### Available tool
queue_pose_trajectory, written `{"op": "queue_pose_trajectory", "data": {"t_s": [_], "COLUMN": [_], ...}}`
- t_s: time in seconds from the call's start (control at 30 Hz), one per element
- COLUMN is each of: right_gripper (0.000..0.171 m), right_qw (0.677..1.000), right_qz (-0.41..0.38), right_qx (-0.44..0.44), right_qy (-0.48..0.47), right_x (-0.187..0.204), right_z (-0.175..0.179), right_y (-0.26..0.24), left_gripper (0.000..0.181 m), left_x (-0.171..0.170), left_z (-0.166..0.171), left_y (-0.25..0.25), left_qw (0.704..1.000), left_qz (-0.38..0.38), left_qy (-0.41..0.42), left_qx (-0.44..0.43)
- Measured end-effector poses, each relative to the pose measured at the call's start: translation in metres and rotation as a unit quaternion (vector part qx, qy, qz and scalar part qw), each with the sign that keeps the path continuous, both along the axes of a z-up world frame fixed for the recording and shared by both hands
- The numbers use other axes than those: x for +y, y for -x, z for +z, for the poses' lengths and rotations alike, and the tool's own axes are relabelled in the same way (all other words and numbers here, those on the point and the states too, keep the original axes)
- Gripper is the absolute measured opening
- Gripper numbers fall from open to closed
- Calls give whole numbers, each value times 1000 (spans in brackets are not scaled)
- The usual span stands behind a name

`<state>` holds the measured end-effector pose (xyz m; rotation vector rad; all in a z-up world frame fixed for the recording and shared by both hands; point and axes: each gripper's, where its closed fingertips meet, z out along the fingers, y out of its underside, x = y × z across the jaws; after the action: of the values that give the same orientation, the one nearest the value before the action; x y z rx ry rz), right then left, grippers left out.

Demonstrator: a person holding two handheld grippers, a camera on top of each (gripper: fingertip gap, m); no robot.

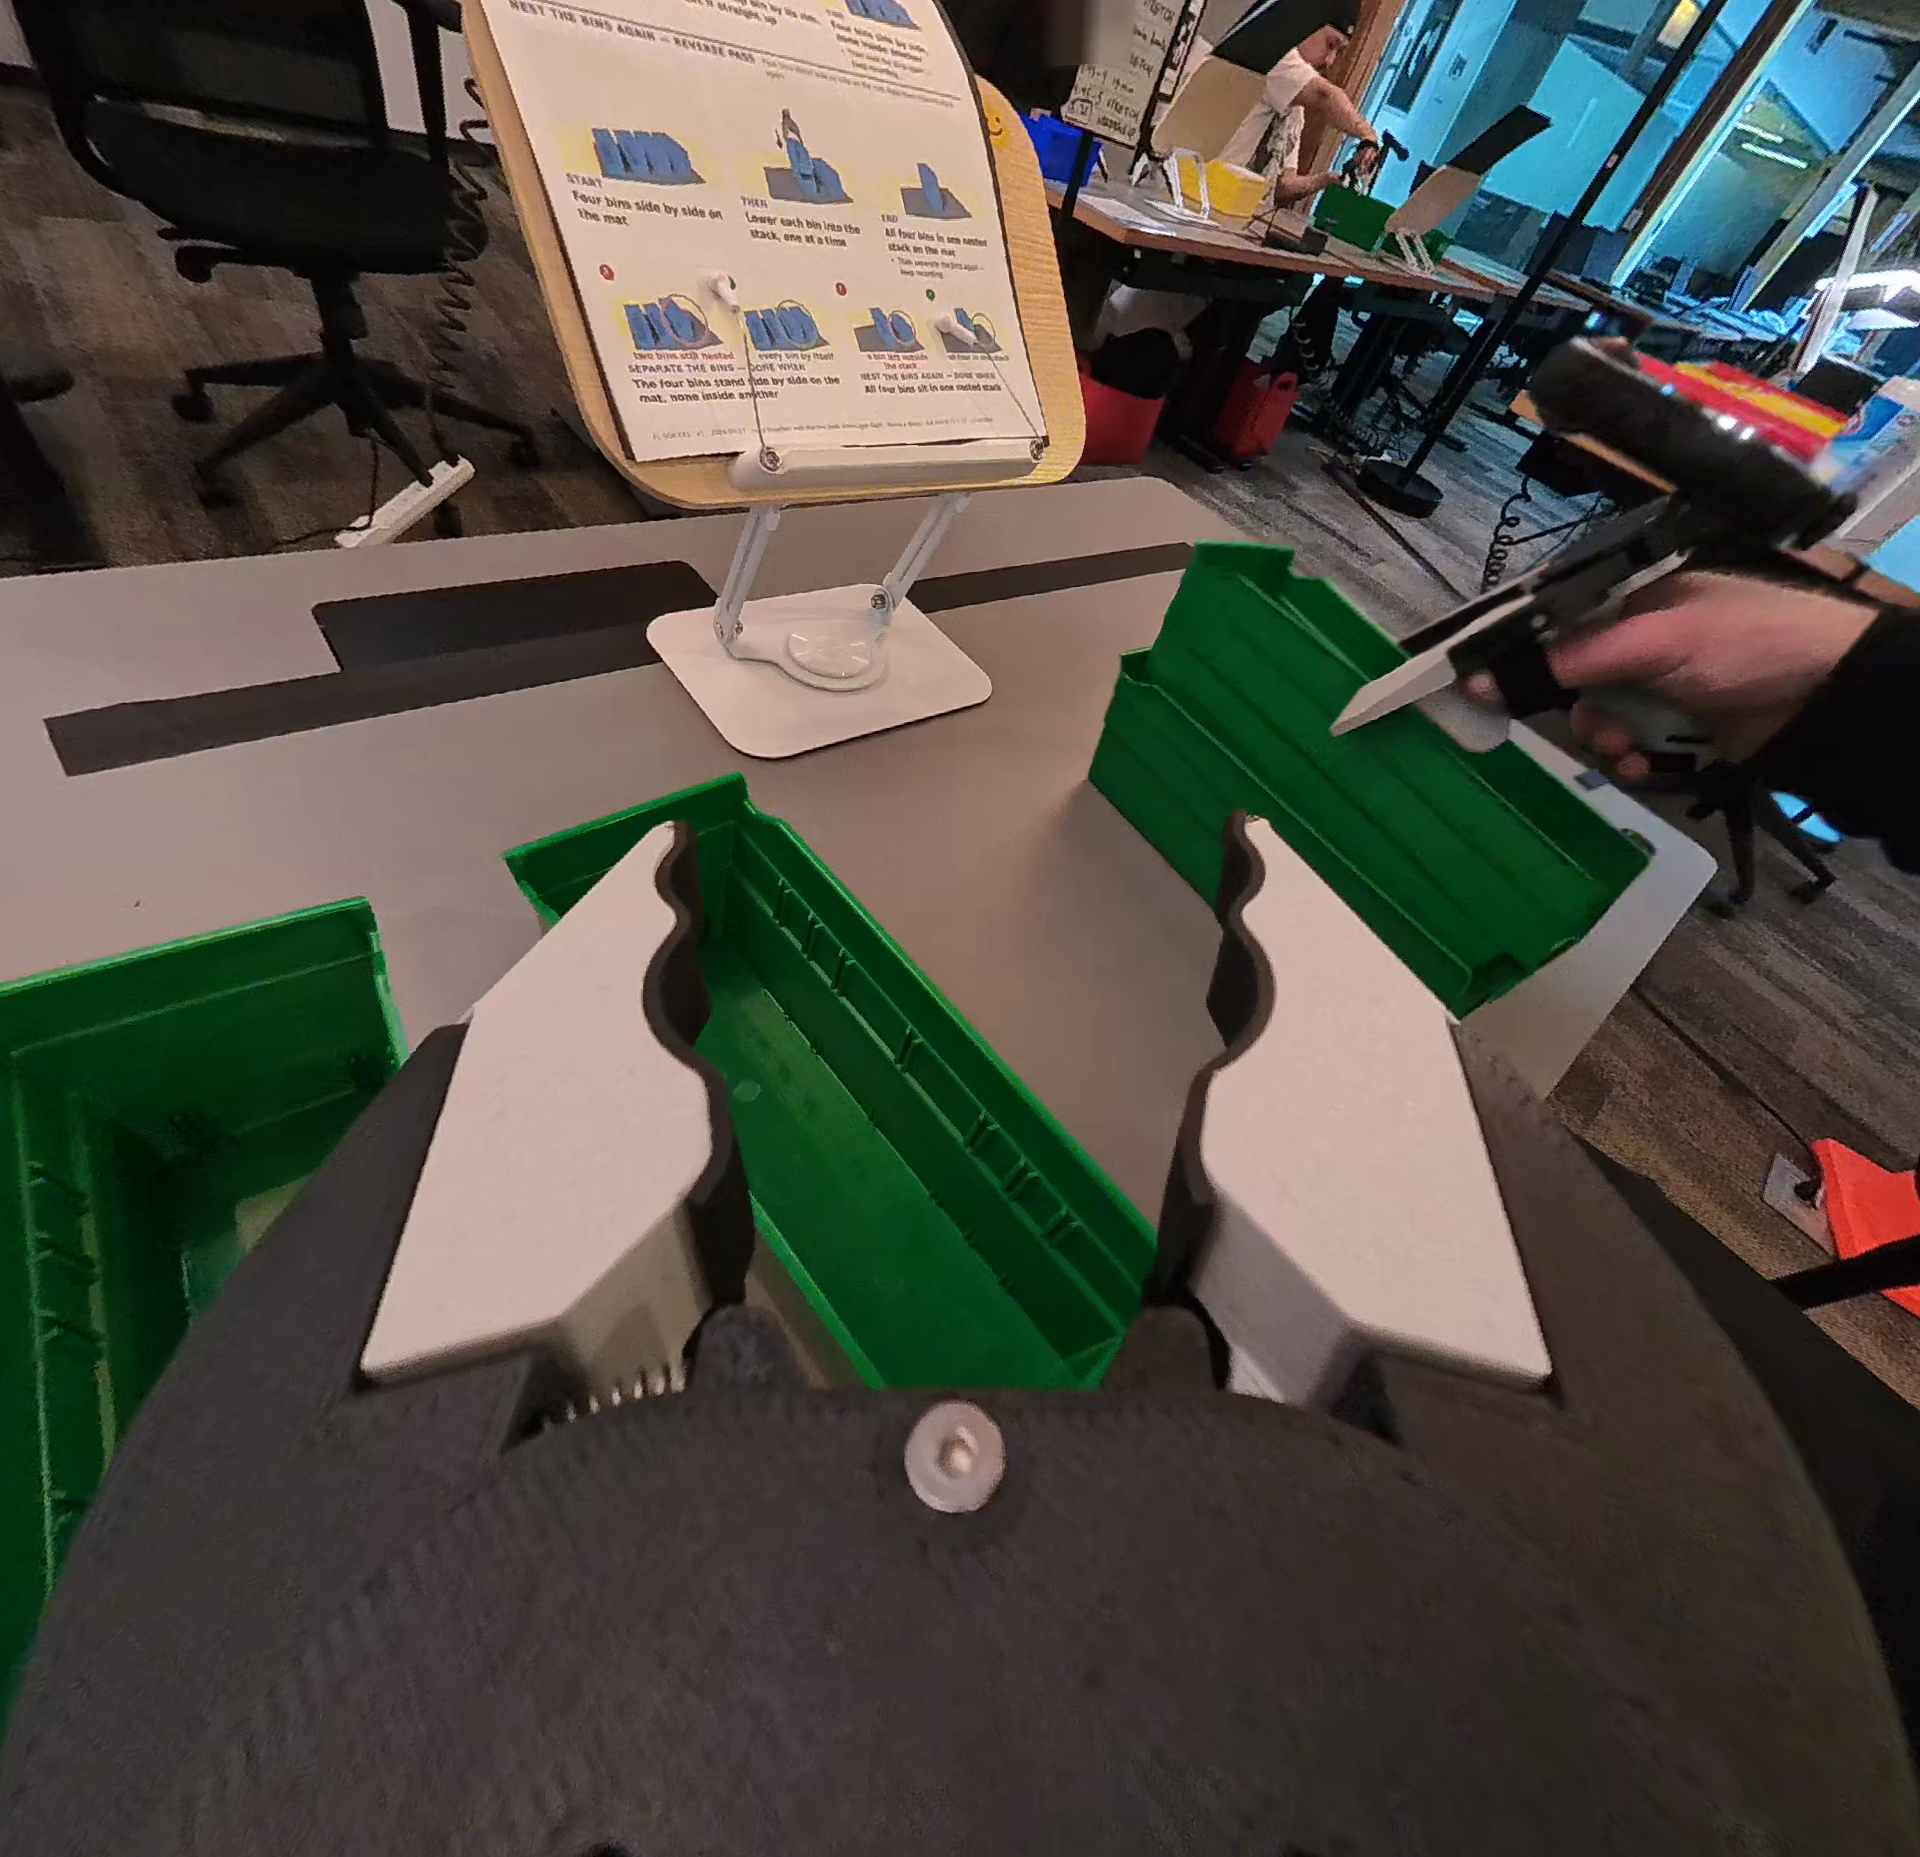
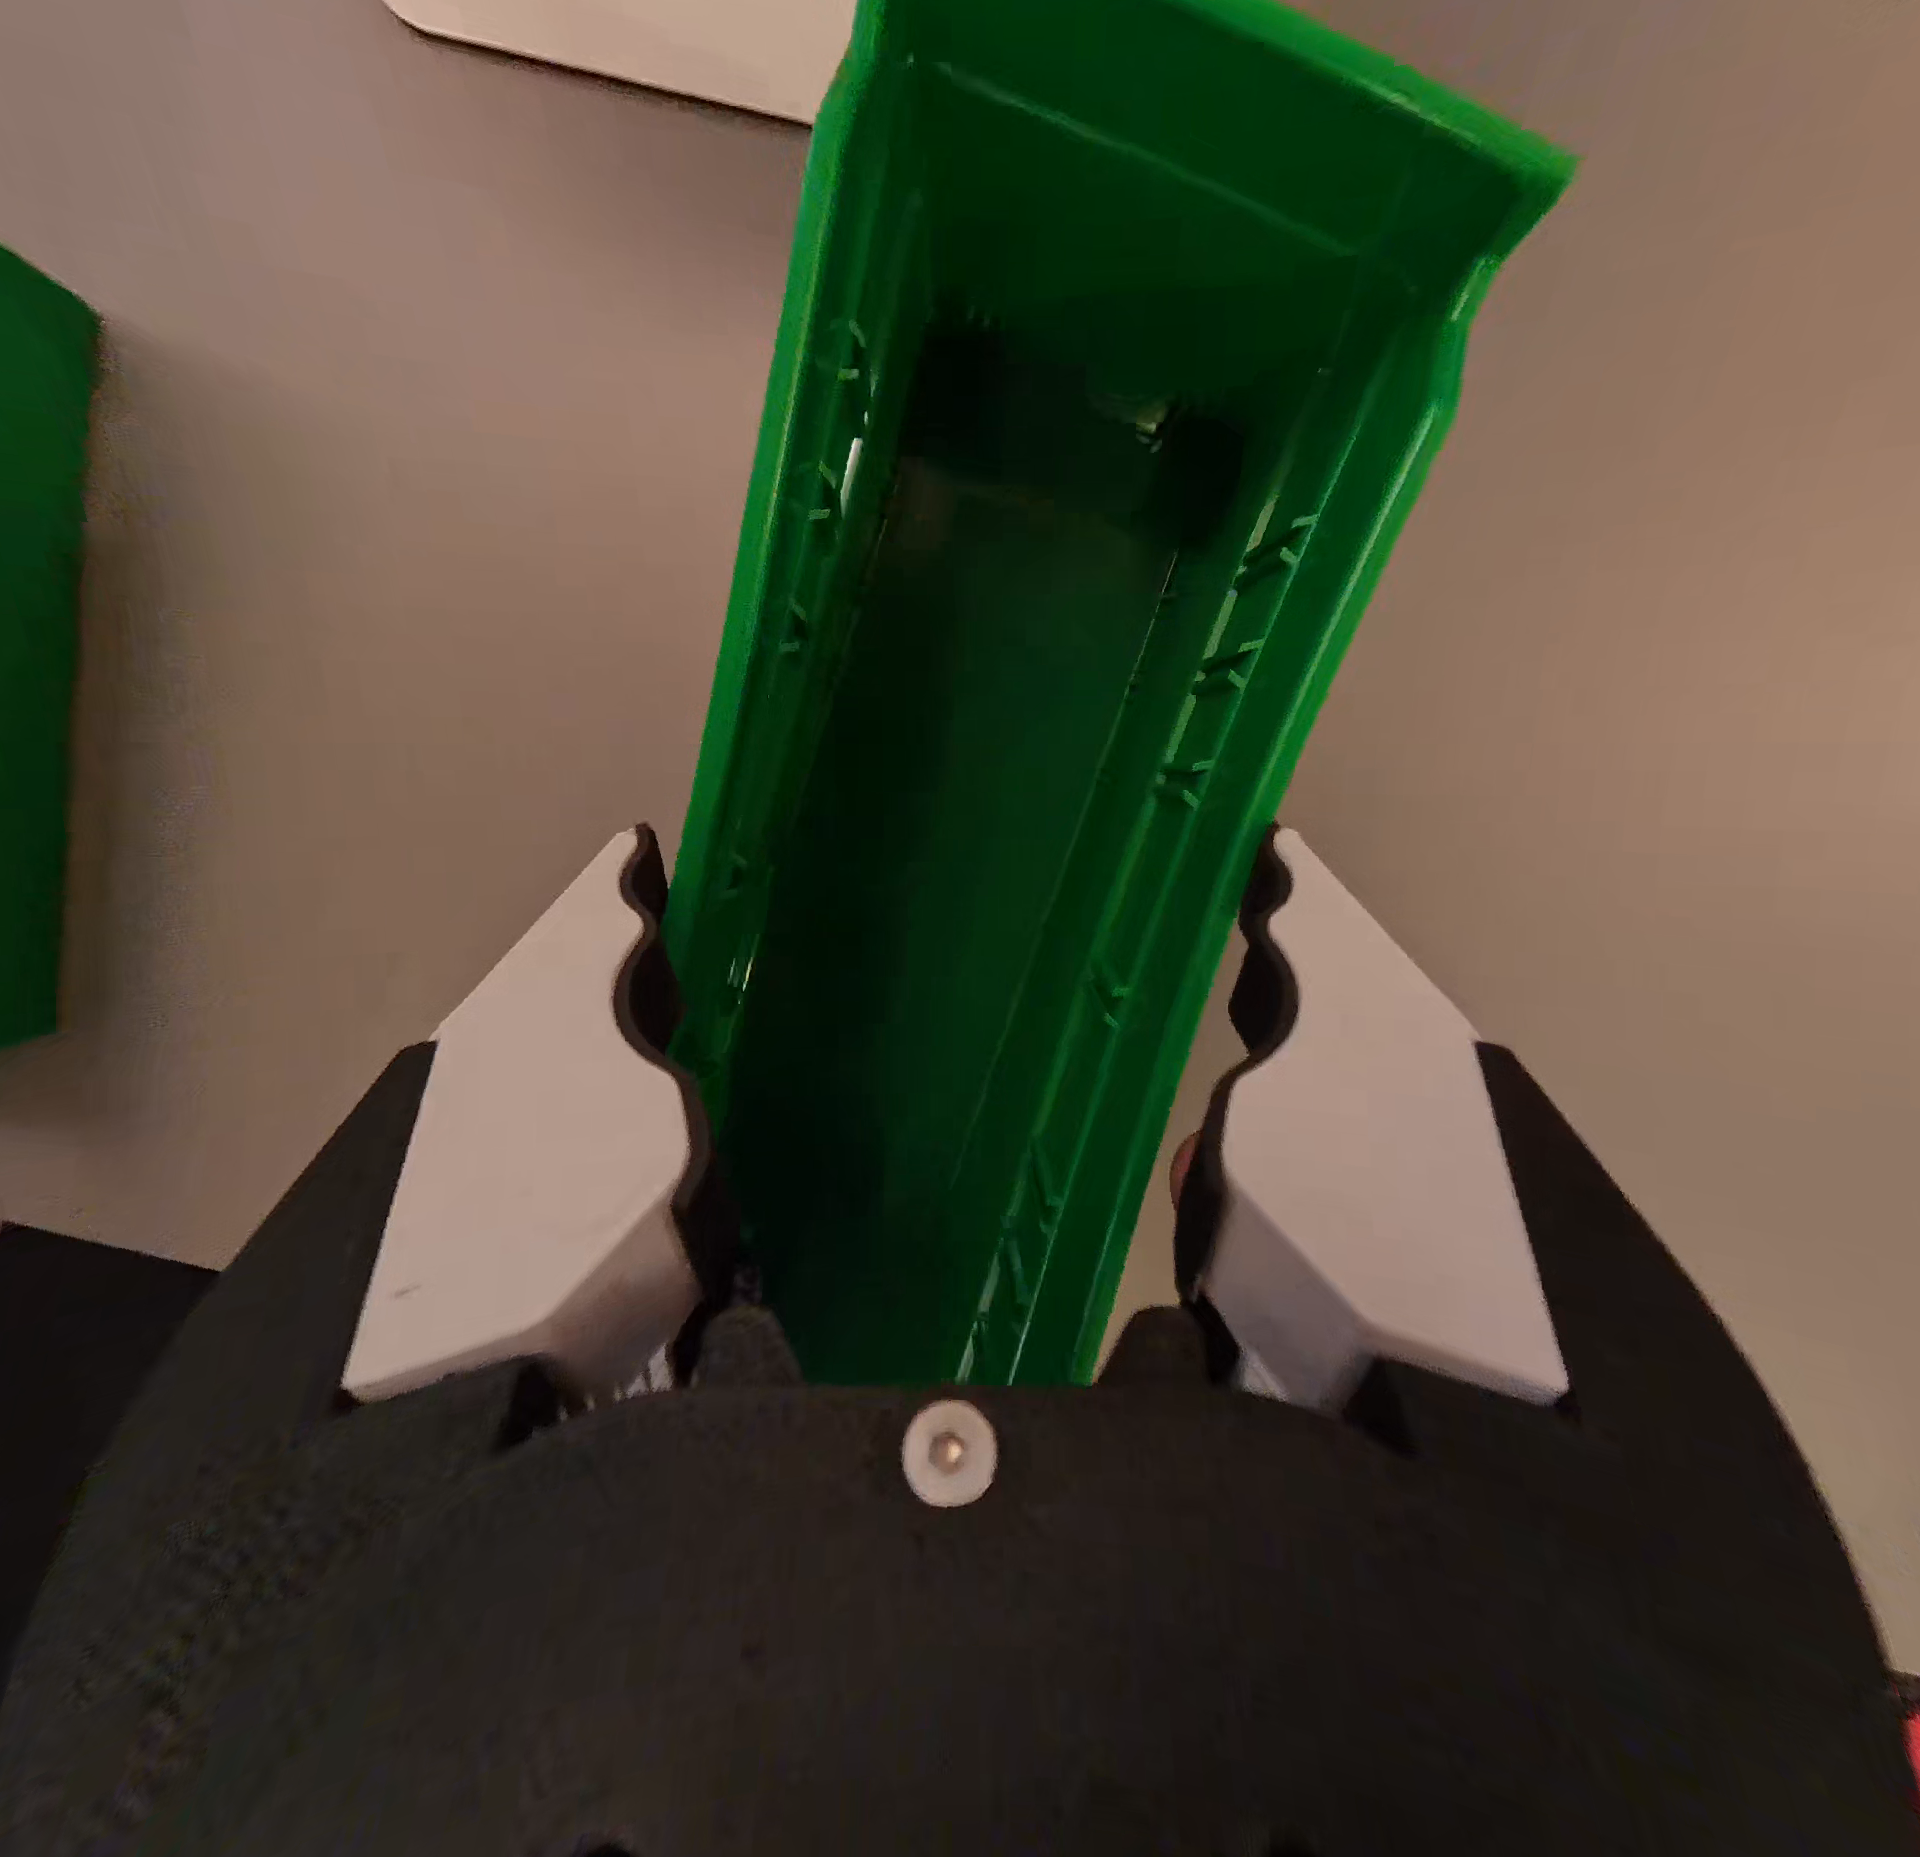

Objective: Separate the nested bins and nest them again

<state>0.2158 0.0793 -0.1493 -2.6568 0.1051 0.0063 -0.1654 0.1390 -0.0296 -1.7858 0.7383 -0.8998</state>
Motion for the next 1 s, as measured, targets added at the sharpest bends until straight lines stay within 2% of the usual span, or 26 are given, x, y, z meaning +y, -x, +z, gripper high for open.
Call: {"op": "queue_pose_trajectory", "data": {"t_s": [0.17,0.27,0.57,0.67,0.83,1.0], "right_gripper": [113,119,106,109,118,128], "right_qw": [999,1000,998,997,998,998], "right_qz": [14,9,2,8,-7,12], "right_qx": [-21,-25,-38,-46,-37,-42], "right_qy": [22,8,-45,-64,-50,-36], "right_x": [6,14,22,25,24,21], "right_z": [-30,-31,-17,-6,-28,-40], "right_y": [4,2,-5,-3,-7,-5], "left_gripper": [98,97,97,97,97,96], "left_x": [4,7,10,9,8,9], "left_z": [-4,-8,-17,-20,-22,-24], "left_y": [6,10,8,5,2,6], "left_qw": [1000,1000,1000,1000,1000,1000], "left_qz": [6,10,10,7,3,7], "left_qy": [6,12,22,24,24,27], "left_qx": [-1,-4,3,6,14,12]}}
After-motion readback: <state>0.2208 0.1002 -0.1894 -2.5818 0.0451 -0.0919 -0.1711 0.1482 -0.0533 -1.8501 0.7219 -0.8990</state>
